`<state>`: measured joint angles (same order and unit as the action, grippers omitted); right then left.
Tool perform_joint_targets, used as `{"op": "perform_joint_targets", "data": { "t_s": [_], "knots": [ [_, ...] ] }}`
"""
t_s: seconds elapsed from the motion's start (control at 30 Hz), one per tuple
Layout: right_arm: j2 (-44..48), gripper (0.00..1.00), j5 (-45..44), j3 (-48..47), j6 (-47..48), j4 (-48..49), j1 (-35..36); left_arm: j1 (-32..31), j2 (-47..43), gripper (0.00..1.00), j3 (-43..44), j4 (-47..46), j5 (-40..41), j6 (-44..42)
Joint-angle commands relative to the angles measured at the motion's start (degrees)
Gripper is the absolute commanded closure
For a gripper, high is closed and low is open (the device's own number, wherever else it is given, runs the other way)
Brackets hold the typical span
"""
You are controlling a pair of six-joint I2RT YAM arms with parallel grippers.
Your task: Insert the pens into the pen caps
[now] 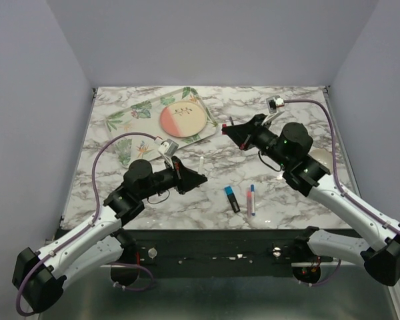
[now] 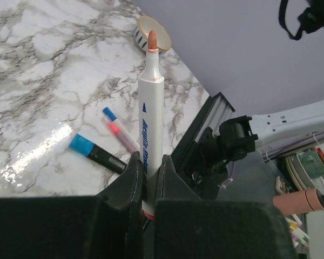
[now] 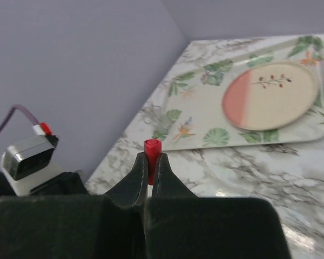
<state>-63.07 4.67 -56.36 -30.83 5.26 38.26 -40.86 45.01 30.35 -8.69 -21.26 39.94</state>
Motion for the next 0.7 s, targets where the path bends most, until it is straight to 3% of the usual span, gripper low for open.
{"op": "perform_joint_targets", "data": {
  "t_s": [0.0,0.2,0.67],
  "knots": [
    [2.76,0.99,10.79,7.30,-8.45,17.65,0.15,0.26,0.77,1.00,2.61,-6.95,-8.62,0.40],
    [3.74,0.99,16.69,11.79,-14.43,30.48,0.15,0.26,0.60,1.00,3.49,-9.68,-11.00,1.36],
    [-0.12,0.99,19.15,13.47,-17.60,37.72,1.47,0.26,0.87,1.00,3.67,-11.52,-11.79,1.89]
  ]
}}
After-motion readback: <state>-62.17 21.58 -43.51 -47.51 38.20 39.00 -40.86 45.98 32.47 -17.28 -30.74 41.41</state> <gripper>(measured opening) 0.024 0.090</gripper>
